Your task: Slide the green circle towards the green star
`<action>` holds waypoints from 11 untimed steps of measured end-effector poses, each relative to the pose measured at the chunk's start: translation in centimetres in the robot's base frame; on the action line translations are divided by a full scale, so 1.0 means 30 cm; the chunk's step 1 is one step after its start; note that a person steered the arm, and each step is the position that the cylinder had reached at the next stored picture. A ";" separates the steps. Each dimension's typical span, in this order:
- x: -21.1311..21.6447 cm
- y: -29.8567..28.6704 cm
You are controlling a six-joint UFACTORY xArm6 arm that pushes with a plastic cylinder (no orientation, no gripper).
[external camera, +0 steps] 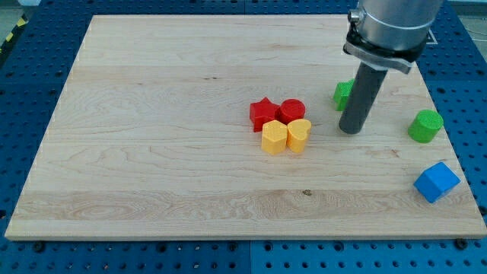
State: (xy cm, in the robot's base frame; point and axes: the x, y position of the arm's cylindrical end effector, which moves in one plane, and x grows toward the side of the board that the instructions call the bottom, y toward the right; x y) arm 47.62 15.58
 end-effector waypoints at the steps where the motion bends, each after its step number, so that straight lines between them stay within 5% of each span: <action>1: 0.018 0.146; 3: 0.146 0.326; 5: 0.121 0.594; 8: -0.032 0.319; 11: -0.062 0.390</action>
